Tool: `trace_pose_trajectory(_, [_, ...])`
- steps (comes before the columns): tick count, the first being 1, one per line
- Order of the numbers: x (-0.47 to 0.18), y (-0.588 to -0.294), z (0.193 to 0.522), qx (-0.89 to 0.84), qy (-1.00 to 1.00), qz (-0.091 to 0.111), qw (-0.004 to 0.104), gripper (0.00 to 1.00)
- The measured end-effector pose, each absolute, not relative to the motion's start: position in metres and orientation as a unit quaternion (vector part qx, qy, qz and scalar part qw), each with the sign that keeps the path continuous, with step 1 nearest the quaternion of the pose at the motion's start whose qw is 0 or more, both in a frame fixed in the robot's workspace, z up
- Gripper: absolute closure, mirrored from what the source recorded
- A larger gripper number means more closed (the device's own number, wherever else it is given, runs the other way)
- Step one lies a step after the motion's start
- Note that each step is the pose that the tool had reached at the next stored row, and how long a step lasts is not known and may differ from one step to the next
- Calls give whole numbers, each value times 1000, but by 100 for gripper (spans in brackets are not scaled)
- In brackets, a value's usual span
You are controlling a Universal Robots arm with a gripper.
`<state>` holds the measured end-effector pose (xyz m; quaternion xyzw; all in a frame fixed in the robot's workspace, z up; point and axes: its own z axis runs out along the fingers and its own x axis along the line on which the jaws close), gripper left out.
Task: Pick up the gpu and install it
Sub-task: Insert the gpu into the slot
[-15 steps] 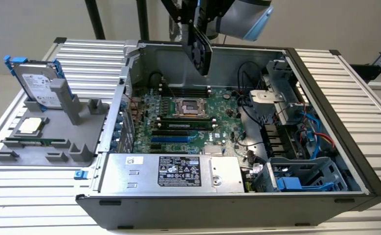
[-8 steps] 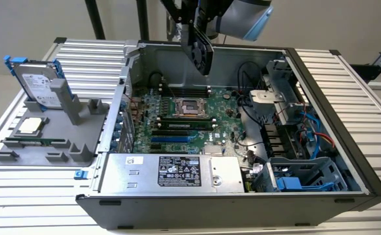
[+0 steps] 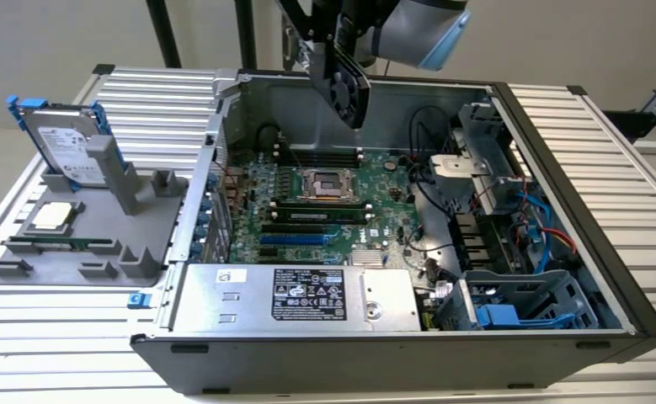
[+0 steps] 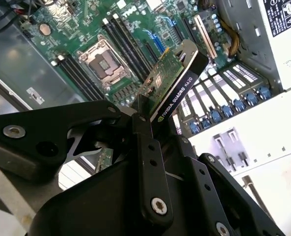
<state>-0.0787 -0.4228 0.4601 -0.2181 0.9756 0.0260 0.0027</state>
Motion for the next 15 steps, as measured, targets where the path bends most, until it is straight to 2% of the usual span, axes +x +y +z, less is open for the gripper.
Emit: trace_pose_trajectory(15, [-79,-423,460,-270,962,26,1,100])
